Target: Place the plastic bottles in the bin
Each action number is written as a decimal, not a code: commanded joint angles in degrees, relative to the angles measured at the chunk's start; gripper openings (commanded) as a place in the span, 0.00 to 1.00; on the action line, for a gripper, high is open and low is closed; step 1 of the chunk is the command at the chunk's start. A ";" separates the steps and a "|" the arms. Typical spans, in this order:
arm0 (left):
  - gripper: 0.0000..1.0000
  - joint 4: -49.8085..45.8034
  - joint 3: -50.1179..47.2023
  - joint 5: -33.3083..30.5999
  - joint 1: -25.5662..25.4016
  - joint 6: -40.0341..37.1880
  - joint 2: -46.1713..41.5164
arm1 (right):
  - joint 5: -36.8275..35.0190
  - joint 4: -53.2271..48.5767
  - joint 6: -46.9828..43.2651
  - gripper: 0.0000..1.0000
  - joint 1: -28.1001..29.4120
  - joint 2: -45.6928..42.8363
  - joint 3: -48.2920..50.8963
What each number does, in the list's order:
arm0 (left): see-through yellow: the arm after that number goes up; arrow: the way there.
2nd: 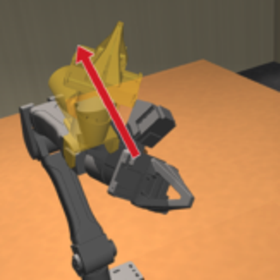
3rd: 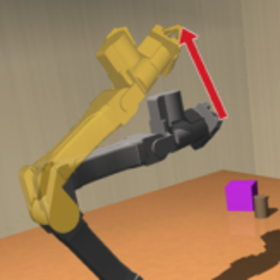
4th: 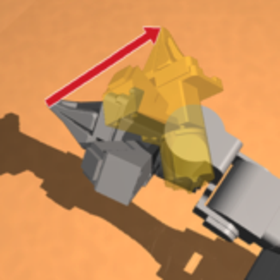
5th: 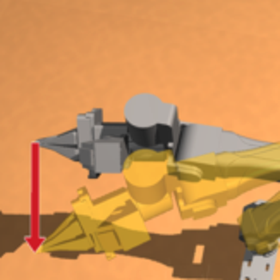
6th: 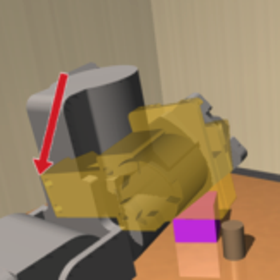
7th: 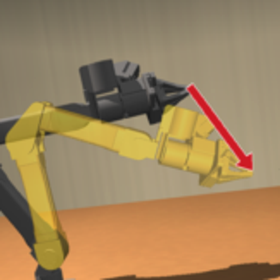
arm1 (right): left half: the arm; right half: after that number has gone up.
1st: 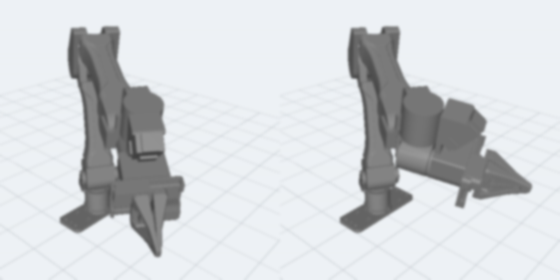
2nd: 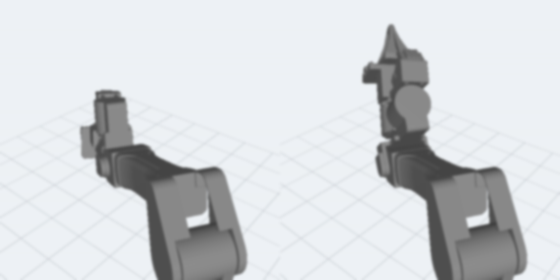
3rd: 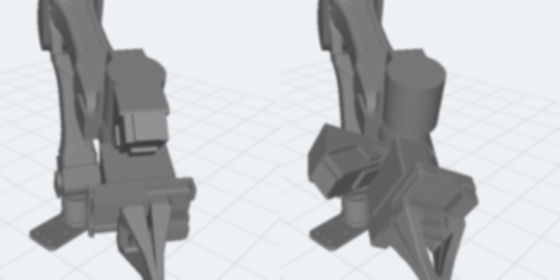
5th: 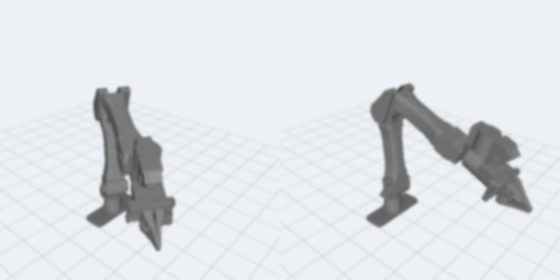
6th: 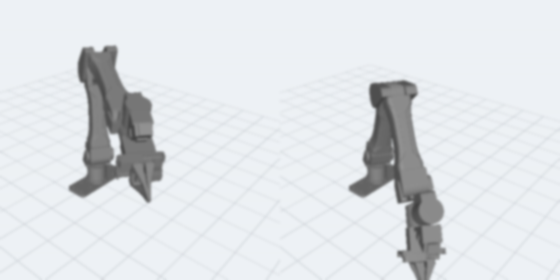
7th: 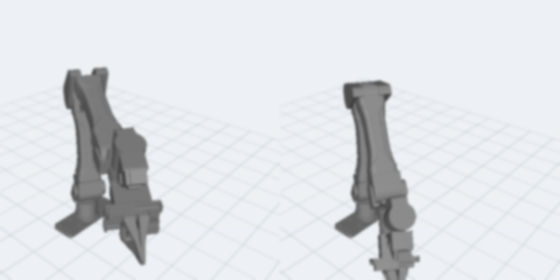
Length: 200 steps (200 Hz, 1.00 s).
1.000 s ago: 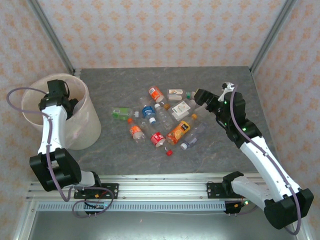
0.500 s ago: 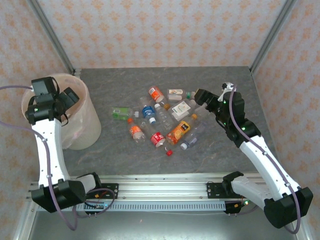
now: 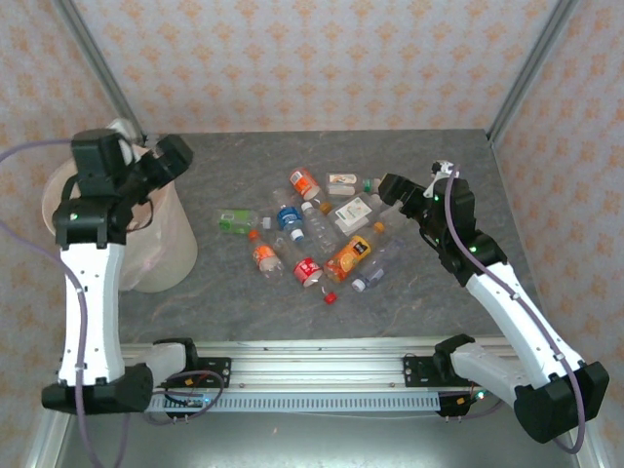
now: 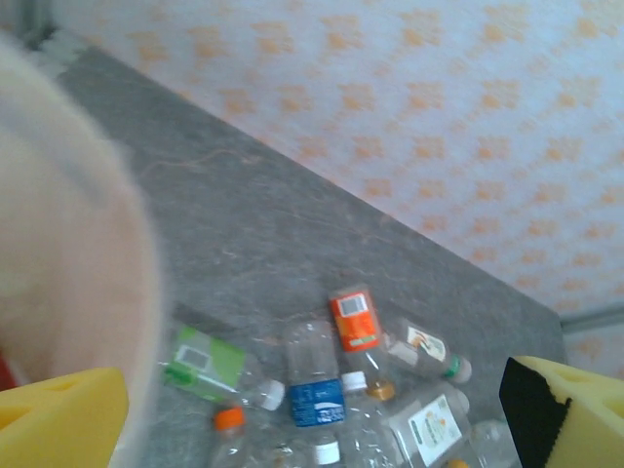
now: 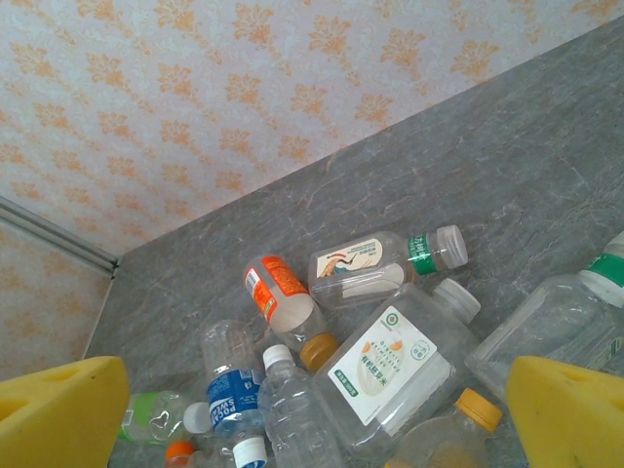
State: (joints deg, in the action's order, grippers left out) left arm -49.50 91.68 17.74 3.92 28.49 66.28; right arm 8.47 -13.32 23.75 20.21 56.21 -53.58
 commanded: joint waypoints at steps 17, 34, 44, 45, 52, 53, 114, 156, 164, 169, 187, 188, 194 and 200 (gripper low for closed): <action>0.99 -3.12 7.48 -17.35 -14.96 -1.66 4.92 | -1.58 -1.21 -0.61 0.99 0.08 -0.55 0.50; 0.99 -4.45 10.42 -24.21 -22.59 -2.21 8.29 | -1.92 -1.80 -0.76 0.99 0.10 -0.91 0.58; 1.00 -4.35 11.07 -27.23 -26.49 -2.00 9.95 | -2.22 -2.10 -0.91 0.99 0.09 -1.27 0.59; 1.00 -4.32 11.11 -27.45 -26.77 -1.97 10.11 | -2.23 -2.17 -0.95 0.99 0.05 -1.31 0.59; 1.00 -3.84 11.12 -29.00 -29.27 -1.66 11.07 | -2.40 -2.38 -1.06 0.99 0.08 -1.44 0.58; 1.00 -3.76 11.14 -29.17 -29.52 -1.63 11.24 | -2.40 -2.40 -1.06 0.99 0.05 -1.44 0.63; 1.00 -0.28 7.54 -32.23 -39.68 9.33 21.88 | -3.50 -3.61 -1.09 0.99 0.06 -1.60 0.59; 1.00 -0.80 6.23 -31.14 -39.65 20.67 29.31 | -3.73 -5.25 -2.10 0.99 0.07 -1.71 0.07; 1.00 -0.95 6.06 -31.83 -39.61 22.56 30.38 | -3.89 -5.86 -2.55 0.99 0.09 -1.81 -0.13; 1.00 -0.91 5.93 -32.30 -39.54 23.28 30.97 | -3.90 -6.33 -2.83 0.99 0.09 -1.80 -0.33; 1.00 -1.12 5.17 -36.44 -39.14 26.74 32.65 | -4.10 -8.38 -4.15 0.99 0.05 -2.02 -0.97; 1.00 -1.17 5.09 -36.71 -39.11 27.03 32.75 | -4.13 -8.52 -4.24 0.99 0.07 -2.04 -0.99; 1.00 -1.64 4.64 -38.13 -38.64 28.67 33.30 | -4.28 -8.94 -4.52 0.99 0.09 -2.14 -1.04; 1.00 -2.18 4.13 -38.94 -37.96 30.89 34.03 | -4.48 -9.28 -4.82 0.99 0.04 -2.32 -0.98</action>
State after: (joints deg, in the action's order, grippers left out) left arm -49.91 97.10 -13.74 -35.77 49.60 99.35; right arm 5.91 -19.40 21.47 20.21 55.33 -53.47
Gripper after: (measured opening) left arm 0.998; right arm 0.993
